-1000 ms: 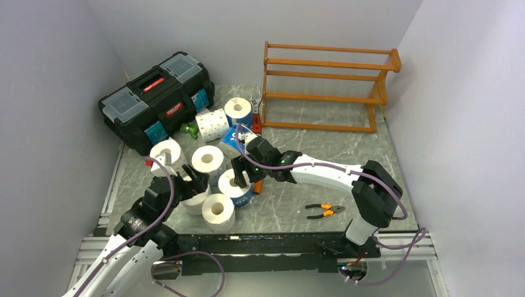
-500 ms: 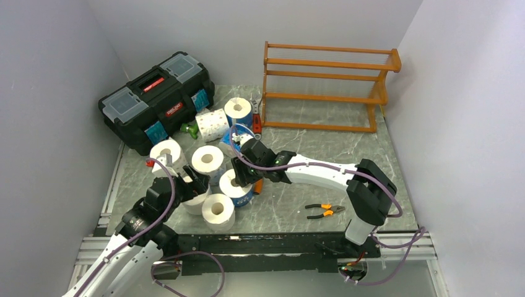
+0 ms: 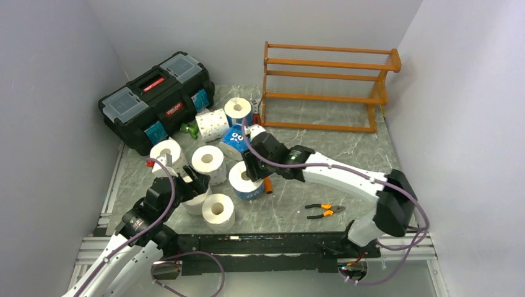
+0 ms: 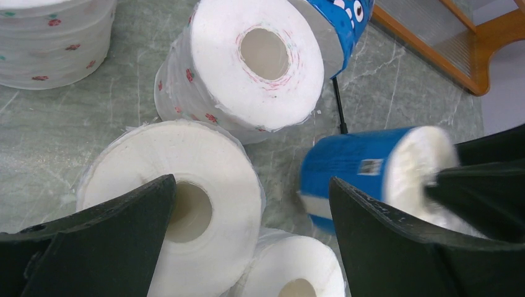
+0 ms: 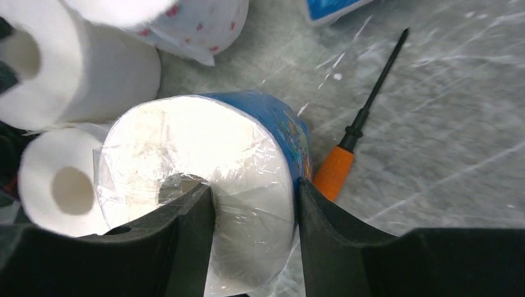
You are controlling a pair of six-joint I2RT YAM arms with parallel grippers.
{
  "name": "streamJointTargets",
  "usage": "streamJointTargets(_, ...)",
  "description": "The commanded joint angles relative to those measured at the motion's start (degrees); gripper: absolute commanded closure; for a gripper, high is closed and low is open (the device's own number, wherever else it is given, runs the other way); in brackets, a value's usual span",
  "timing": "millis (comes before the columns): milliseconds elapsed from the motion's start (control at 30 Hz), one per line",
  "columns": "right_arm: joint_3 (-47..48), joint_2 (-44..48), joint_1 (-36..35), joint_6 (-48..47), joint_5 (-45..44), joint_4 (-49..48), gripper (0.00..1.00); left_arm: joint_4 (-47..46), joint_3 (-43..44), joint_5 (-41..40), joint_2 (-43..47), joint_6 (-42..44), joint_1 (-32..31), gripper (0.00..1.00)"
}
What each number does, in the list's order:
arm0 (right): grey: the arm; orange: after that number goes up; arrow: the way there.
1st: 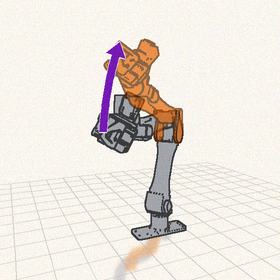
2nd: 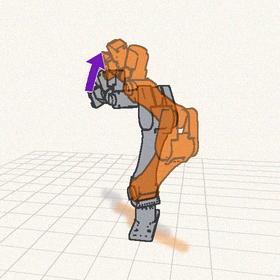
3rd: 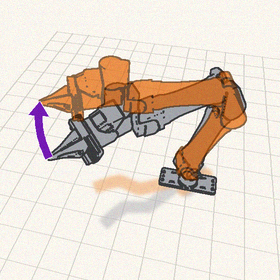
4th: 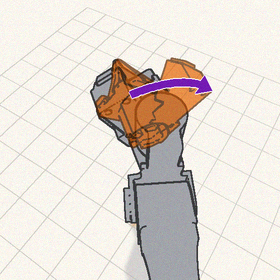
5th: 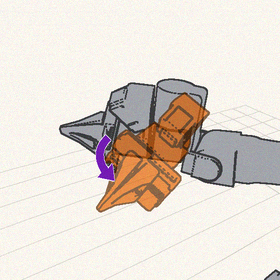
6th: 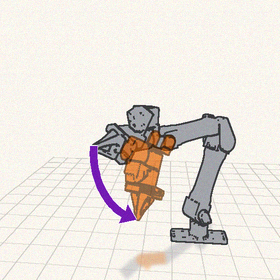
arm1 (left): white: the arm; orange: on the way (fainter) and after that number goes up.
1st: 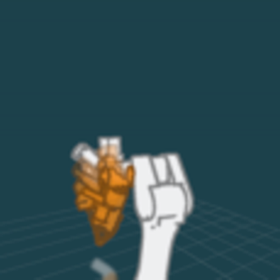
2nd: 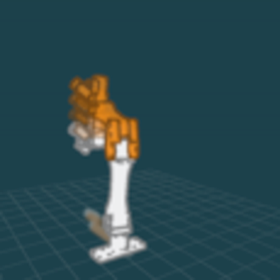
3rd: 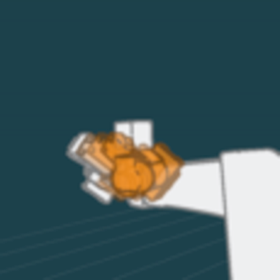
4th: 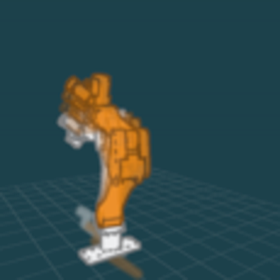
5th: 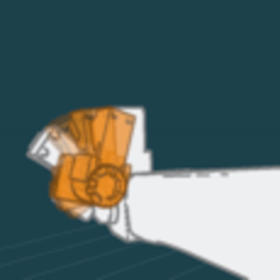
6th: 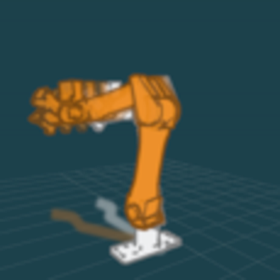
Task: Place and organize the paper towels onto the shelf
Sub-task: Adjust the shelf at the center of the board.
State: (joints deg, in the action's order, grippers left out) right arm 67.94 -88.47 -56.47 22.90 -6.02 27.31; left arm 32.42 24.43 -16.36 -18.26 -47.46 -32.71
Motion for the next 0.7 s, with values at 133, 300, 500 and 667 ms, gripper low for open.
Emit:
streamJointTargets(133, 0.51, 14.69, 10.61, 0.62, -4.29, 3.25, 0.58, -3.85, 1.66, 1.32, -2.32, 0.09, 0.02, 0.01)
streamJointTargets(300, -9.67, 20.97, 23.66, 6.05, -4.23, -2.28, 0.58, -8.18, 0.89, 4.65, -5.78, -1.21, 0.01, 0.01)
streamJointTargets(500, -15.4, 19.6, 30.34, 9.03, -6.67, -6.24, 0.58, -10.43, 2.07, 9.29, -11.62, -1.23, 0.01, 0.01)
streamJointTargets(667, -16.22, 16.62, 33.37, 9.19, -7.55, -7.79, 0.59, -12.57, 1.26, 11.77, -13.28, -2.1, -0.03, 0.0)
